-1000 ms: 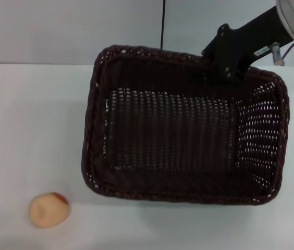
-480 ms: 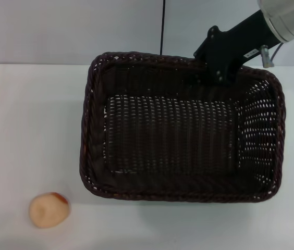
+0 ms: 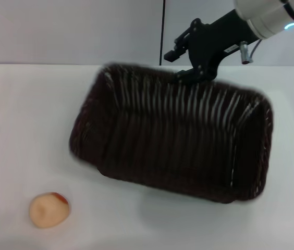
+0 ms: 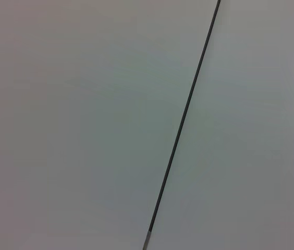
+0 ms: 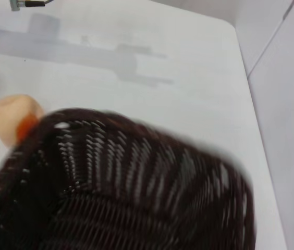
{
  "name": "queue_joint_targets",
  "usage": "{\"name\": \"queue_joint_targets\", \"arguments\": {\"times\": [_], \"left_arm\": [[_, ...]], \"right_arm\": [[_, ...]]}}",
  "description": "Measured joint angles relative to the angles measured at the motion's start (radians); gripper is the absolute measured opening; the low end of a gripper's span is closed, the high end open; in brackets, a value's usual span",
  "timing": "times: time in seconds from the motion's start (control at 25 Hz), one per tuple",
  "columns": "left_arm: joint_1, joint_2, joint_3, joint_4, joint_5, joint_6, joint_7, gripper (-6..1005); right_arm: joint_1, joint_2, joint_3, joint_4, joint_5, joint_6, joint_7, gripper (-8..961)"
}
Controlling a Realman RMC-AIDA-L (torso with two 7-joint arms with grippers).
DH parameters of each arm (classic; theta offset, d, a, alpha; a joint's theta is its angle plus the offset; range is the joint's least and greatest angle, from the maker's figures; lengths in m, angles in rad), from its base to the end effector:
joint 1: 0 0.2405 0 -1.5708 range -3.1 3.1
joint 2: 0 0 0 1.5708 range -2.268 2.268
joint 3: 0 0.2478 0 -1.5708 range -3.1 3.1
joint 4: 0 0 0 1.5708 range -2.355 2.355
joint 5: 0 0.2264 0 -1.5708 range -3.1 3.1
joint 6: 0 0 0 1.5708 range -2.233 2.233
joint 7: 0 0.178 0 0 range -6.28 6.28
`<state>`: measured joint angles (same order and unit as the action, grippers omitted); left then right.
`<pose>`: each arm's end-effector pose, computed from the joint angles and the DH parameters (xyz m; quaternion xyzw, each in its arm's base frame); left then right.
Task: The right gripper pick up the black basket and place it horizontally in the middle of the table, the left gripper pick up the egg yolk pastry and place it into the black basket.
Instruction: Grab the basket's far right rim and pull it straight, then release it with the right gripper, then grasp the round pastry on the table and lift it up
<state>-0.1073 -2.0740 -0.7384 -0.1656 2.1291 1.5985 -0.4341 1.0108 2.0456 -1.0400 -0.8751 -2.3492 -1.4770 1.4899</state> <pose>-0.3741 0.2402 0.0283 -0.5556 -0.2854 -0.4357 0.6481 0.0903 0.4378 -0.0364 -0.9888 -0.1229 -0.0386 0.0748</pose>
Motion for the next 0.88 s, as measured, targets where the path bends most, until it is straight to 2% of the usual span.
{"name": "queue_joint_targets", "arguments": {"times": [0.08,0.24,0.36,0.44,0.6,0.76,0.88], "left_arm": [[0.001,0.000,0.005,0.000,0.000,0.000,0.000,678],[0.003,0.000,0.018,0.001,0.000,-0.001,0.000,675],[0.001,0.003,0.043,0.006,0.000,-0.002,0.000,673],[-0.002,0.008,0.076,0.011,0.000,-0.001,0.000,672],[-0.016,0.014,0.180,0.059,0.002,0.010,-0.025,669],[-0.044,0.015,0.309,0.167,0.002,0.031,-0.122,666],[-0.056,0.015,0.433,0.252,0.003,0.073,-0.193,663]], "right_arm": [[-0.009,0.010,0.000,-0.017,0.002,0.019,-0.007,420],[-0.051,0.027,0.003,-0.071,0.044,0.077,-0.020,438],[-0.112,0.028,0.012,-0.098,0.171,0.126,-0.036,447],[-0.176,0.028,0.018,-0.103,0.297,0.168,-0.062,447],[-0.353,0.028,0.029,-0.086,0.630,0.208,-0.162,447],[-0.522,0.030,0.036,-0.011,0.956,0.210,-0.267,447],[-0.616,0.029,0.039,0.066,1.162,0.206,-0.343,447]]}}
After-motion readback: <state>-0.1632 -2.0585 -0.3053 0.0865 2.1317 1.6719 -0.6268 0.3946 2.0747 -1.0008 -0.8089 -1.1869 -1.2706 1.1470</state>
